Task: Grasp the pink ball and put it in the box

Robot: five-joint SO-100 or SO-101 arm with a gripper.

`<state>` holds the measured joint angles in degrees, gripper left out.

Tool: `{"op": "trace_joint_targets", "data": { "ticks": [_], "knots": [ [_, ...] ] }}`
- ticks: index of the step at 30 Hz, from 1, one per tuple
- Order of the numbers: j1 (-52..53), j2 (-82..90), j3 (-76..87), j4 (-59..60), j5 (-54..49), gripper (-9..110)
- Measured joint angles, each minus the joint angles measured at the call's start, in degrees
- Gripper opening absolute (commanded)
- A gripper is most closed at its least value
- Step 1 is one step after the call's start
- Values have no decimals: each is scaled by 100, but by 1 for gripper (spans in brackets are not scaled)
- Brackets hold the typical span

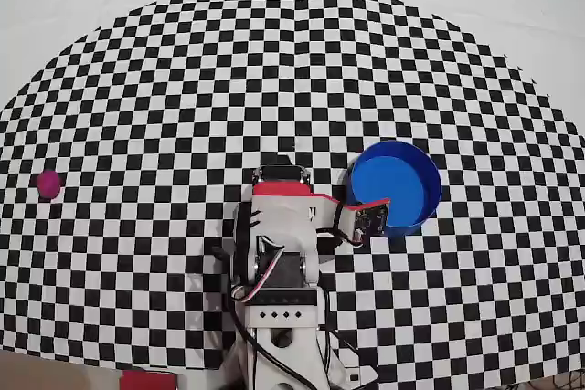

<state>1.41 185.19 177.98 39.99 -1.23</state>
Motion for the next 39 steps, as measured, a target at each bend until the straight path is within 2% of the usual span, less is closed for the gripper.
{"op": "trace_joint_targets", "data": {
  "ticks": [17, 23, 29, 39],
  "knots": [
    [18, -519, 0, -2918, -35, 0],
    [62, -519, 0, -3489, -773, 0],
    [62, -519, 0, -3507, -2145, 0],
    [-88, -519, 0, -3419, -6434, 0]
  ]
}}
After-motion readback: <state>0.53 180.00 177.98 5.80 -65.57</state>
